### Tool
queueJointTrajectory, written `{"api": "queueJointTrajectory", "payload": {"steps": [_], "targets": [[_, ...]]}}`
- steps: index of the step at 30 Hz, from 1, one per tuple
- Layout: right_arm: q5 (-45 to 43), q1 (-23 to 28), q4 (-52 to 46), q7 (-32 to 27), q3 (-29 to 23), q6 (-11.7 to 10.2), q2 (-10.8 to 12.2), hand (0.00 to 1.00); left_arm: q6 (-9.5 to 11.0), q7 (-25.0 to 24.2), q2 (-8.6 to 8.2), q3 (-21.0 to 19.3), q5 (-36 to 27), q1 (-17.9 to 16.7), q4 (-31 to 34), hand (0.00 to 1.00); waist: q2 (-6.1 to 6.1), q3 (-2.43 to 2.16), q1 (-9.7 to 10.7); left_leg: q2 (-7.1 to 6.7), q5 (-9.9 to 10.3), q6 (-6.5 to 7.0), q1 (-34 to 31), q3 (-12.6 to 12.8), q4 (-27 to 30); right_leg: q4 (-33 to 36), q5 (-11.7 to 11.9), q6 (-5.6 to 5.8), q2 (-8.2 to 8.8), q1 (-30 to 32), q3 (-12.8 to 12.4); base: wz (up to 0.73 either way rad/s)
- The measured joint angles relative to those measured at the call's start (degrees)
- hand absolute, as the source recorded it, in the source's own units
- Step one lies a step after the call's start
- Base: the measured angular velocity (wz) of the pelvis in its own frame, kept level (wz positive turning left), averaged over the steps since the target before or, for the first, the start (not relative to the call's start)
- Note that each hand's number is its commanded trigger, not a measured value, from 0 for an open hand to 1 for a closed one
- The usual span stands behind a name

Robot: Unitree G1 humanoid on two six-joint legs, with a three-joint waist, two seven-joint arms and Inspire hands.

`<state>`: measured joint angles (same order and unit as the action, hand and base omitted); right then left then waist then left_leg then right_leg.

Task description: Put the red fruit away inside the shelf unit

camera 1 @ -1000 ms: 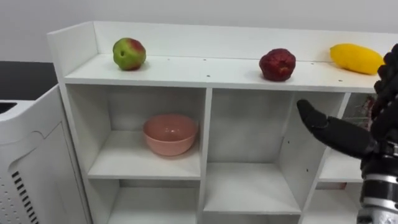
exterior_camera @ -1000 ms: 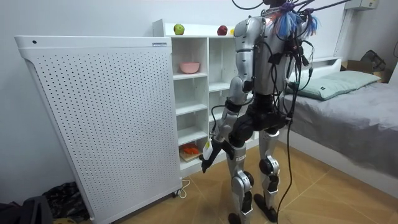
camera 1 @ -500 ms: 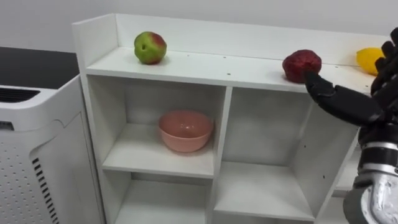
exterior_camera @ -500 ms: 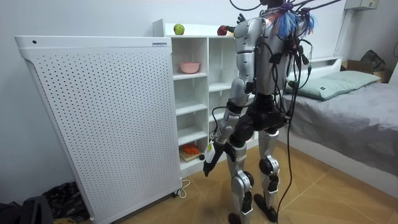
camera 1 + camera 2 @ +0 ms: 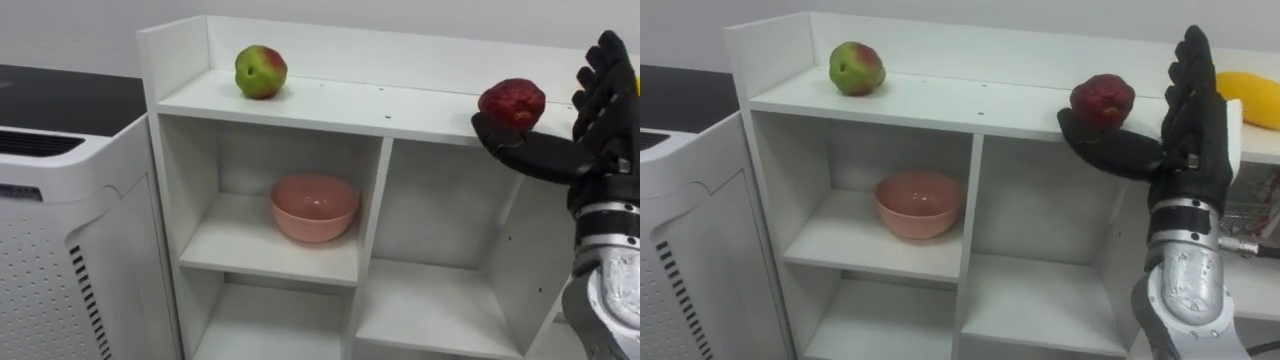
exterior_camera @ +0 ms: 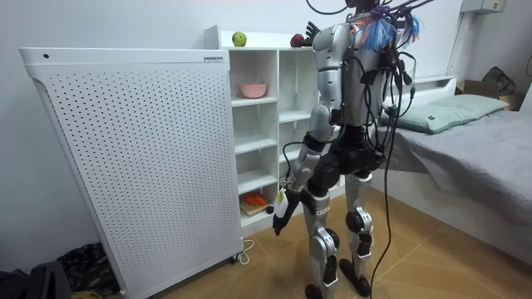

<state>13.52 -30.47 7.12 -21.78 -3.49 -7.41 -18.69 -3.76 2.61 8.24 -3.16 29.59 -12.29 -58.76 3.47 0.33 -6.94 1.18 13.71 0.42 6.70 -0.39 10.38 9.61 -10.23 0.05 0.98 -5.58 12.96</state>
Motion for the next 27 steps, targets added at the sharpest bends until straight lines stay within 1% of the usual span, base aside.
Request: {"api": "queueJointTrajectory", "payload": {"steps": [4, 5, 6, 8, 11, 12, 13, 16, 18, 19, 20, 21, 22, 23, 24, 27], "targets": [[0.0, -1.75, 2.94, 1.47, 0.22, 0.01, -0.5, 0.0, -0.01, -0.77, 0.24, 0.0, 0.4, -0.19, 0.94, 0.0, 0.12, -0.02, -0.15, 0.0, -0.02, -0.02, -0.04, 0.01, 0.1, 0.05, 0.01, -0.01, 0.05, -0.04, 0.35, 0.0], [0.02, -1.99, 3.54, 1.58, 0.35, 0.02, -0.82, 0.0, -0.02, -0.94, 0.32, 0.0, 0.4, -0.23, 0.99, 0.0, 0.17, -0.03, -0.18, 0.01, -0.02, -0.02, -0.02, 0.0, 0.11, 0.05, 0.01, -0.01, 0.06, -0.08, 0.54, 0.0], [0.0, -2.26, 4.65, 1.95, 0.44, 0.04, -1.67, 0.0, -0.03, -1.13, 0.43, 0.0, 0.4, -0.2, 1.44, 0.0, 0.28, -0.02, -0.21, 0.01, -0.02, -0.03, -0.03, -0.04, 0.12, 0.04, 0.01, -0.01, 0.09, -0.15, 0.82, 0.03], [-0.1, -2.54, 6.11, 1.97, 0.43, 0.18, -2.38, 0.0, -0.03, -1.58, 0.61, -0.16, 0.39, -0.29, 1.53, 0.0, 0.51, -0.06, -0.82, 0.04, -0.02, -0.03, 0.0, -0.07, 0.1, 0.05, 0.01, -0.01, 0.08, -0.28, 1.03, 0.0], [-0.13, -2.62, 6.39, 2.6, 0.45, 0.83, -2.87, 0.0, -0.05, -2.64, 1.1, -0.18, 0.39, -0.28, 1.52, 0.0, 1.19, 0.13, -0.99, 0.09, -0.03, -0.04, -0.02, -0.11, 0.1, 0.03, 0.01, -0.01, 0.06, -0.27, 1.19, 0.0], [-0.12, -2.62, 6.55, 3.42, 0.66, 1.26, -3.44, 0.0, -0.08, -3.21, 1.53, -0.18, 0.37, -0.24, 1.52, 0.0, 1.63, 0.22, -1.02, 0.12, -0.04, -0.06, -0.05, -0.11, 0.1, 0.03, 0.01, -0.01, 0.03, -0.27, 1.18, 0.0], [-0.12, -2.64, 7.09, 4.33, 0.8, 1.46, -3.94, 0.0, -0.33, -3.32, 1.84, -0.18, 0.37, -0.28, 1.51, 0.0, 2.07, 0.14, -1.02, 0.13, -0.05, -0.07, -0.06, -0.1, 0.1, 0.03, 0.01, -0.01, 0.02, -0.28, 1.17, 0.0], [0.12, -2.92, 8.33, 5.73, 1.1, 2.32, -4.49, 0.0, -1.11, -3.3, 2.06, -0.29, 0.35, -0.25, 1.45, 0.0, 3.03, -0.23, -1.01, 0.08, -0.05, -0.07, -0.05, -0.23, 0.08, 0.03, 0.01, -0.01, 0.08, -0.37, 1.24, 0.0], [0.72, -3.81, 9.61, 6.32, 1.17, 2.64, -4.7, 0.0, -1.28, -3.28, 2.06, -0.32, 0.35, -0.22, 1.43, 0.0, 3.38, -0.22, -1.01, 0.03, -0.05, -0.07, -0.05, -0.35, 0.12, 0.02, 0.01, -0.02, 0.13, -0.4, 1.25, 0.0], [0.72, -4.26, 10.33, 6.33, 1.45, 2.79, -4.78, 0.02, -1.46, -3.28, 2.08, -0.33, 0.35, -0.23, 1.42, 0.0, 3.46, -0.26, -1.04, 0.03, -0.05, -0.07, -0.03, -0.34, 0.19, 0.02, 0.02, -0.03, 0.13, -0.43, 1.23, 0.0], [0.71, -4.42, 10.42, 6.33, 1.72, 3.0, -4.91, 0.17, -1.62, -3.28, 2.08, -0.32, 0.34, -0.23, 1.43, 0.0, 3.46, -0.26, -1.05, 0.02, -0.04, -0.07, -0.03, -0.34, 0.22, 0.02, 0.02, -0.03, 0.13, -0.46, 1.24, 0.0], [0.78, -4.56, 10.42, 6.35, 2.14, 3.21, -5.19, 0.53, -2.02, -3.27, 2.08, -0.29, 0.33, -0.21, 1.46, 0.0, 3.43, -0.24, -0.97, 0.02, -0.05, -0.07, -0.07, -0.36, 0.28, 0.02, 0.02, -0.04, 0.14, -0.47, 1.3, 0.0], [1.11, -4.62, 10.47, 6.33, 2.26, 3.22, -5.27, 0.75, -2.29, -3.19, 2.08, -0.18, 0.25, -0.18, 1.46, 0.0, 3.29, -0.14, -0.86, 0.02, -0.04, -0.07, -0.1, -0.33, 0.33, 0.02, 0.03, -0.05, 0.15, -0.47, 1.35, 0.0], [1.26, -4.63, 10.47, 6.32, 2.26, 3.22, -5.29, 0.85, -2.36, -3.16, 2.08, -0.04, 0.14, -0.17, 1.46, 0.0, 3.23, -0.1, -0.8, 0.02, -0.04, -0.07, -0.09, -0.29, 0.36, 0.02, 0.03, -0.05, 0.15, -0.47, 1.34, 0.0], [1.27, -4.67, 10.48, 6.32, 2.26, 3.21, -5.32, 1.0, -2.61, -3.16, 2.02, 0.02, 0.12, -0.11, 1.46, 0.0, 3.2, -0.08, -0.8, 0.02, -0.05, -0.07, -0.1, -0.29, 0.39, 0.03, 0.04, -0.06, 0.15, -0.47, 1.33, 0.0], [1.26, -4.78, 10.69, 6.34, 2.26, 3.23, -5.33, 1.0, -3.48, -3.09, 2.0, -0.02, 0.12, 0.12, 1.45, 0.0, 3.06, 0.02, -0.81, 0.02, -0.04, -0.07, -0.16, -0.27, 0.47, 0.03, 0.07, -0.11, 0.13, -0.47, 1.33, 0.0]]}}
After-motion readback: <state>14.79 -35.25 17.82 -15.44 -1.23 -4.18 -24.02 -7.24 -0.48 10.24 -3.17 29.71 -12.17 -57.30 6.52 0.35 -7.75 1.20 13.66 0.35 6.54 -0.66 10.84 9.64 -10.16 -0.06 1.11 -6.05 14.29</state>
